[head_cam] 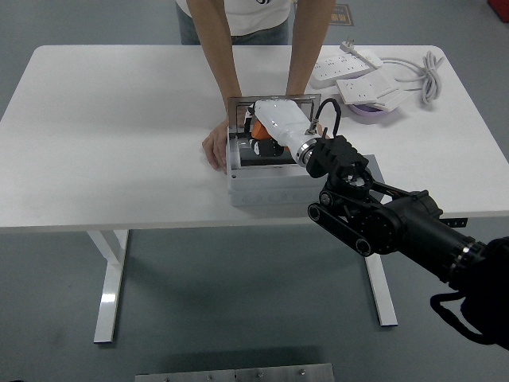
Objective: Fetch the battery,place it into the box,close the lid of the box
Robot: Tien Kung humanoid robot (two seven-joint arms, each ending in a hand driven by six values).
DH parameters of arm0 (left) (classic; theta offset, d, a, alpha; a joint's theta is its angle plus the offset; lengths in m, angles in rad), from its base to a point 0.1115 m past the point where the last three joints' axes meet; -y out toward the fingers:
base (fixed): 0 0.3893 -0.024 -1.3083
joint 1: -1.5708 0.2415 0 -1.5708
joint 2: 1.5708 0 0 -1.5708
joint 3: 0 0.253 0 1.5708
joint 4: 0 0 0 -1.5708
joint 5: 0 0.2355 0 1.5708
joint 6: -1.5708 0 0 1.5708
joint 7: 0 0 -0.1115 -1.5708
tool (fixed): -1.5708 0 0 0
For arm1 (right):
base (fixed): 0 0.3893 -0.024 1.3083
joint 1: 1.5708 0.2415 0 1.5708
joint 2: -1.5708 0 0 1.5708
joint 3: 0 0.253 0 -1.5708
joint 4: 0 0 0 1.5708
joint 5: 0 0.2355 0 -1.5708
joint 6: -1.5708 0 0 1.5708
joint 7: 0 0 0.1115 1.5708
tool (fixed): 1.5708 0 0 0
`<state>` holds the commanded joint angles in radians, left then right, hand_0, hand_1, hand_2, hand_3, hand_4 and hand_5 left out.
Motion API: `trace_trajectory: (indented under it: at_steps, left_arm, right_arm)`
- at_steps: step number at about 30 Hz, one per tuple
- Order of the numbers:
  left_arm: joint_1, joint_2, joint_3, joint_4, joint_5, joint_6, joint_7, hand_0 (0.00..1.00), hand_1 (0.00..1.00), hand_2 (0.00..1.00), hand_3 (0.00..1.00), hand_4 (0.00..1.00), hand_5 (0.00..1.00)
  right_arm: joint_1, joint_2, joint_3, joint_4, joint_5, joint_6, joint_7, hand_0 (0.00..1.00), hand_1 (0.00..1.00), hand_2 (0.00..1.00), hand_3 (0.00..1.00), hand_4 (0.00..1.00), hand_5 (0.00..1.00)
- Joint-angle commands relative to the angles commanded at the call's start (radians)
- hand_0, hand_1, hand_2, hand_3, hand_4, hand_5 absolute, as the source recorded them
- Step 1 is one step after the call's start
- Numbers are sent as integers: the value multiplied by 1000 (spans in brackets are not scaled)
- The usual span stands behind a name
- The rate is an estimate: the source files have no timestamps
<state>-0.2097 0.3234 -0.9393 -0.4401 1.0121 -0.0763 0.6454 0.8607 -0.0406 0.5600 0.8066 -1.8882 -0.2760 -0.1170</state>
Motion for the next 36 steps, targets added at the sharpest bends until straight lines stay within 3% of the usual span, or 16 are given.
trace_trajectory:
  at_steps: [24,35,36]
  left_arm:
    - [-16,0,-1,1,11,-9,0,851,915,849,834,838,696]
    - [-18,1,-5,0,18,-12,0,851,914,849,833,838,695]
    - [-18,1,-5,0,18,-12,0,851,914,849,831,838,695]
  right_arm:
    - [-16,18,-13,-53,38,-55,34,169,227,315,372,294,2]
    - [-26,20,8,-80,92,-26,67,174,227,314,372,293,2]
    - [-27,20,10,-82,97,-25,70,261,334,438,533,415,2]
